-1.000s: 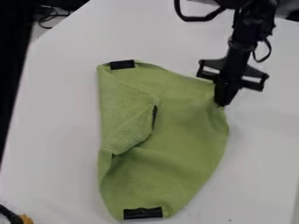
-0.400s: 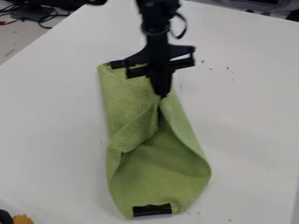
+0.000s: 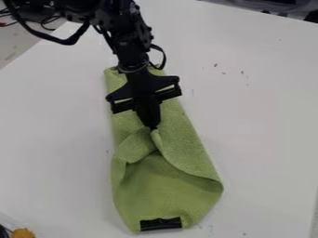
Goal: Fold the cloth from right to left
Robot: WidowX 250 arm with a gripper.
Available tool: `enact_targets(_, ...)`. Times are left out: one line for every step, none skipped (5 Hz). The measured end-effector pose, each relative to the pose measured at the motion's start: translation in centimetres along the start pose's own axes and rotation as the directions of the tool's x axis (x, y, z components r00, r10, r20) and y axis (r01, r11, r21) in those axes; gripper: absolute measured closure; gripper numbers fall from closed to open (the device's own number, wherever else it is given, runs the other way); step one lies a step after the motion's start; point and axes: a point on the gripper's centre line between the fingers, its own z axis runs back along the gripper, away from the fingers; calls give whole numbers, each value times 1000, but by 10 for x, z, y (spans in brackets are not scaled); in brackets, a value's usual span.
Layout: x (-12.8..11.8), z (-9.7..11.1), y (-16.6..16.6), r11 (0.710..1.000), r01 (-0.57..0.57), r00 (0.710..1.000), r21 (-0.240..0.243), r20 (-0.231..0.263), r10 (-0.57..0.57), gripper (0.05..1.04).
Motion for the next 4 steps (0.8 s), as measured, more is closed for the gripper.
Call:
enact_targets(-2, 8, 5, 991, 69, 998, 117, -8, -69, 833)
enact_targets(4, 30, -5, 961, 152, 988, 231, -8, -154, 572)
enact_targets(11, 53, -10, 917, 228, 973, 328, -41, -227, 274)
enact_targets(11, 54, -10, 909, 256, 966, 330, -53, -253, 77)
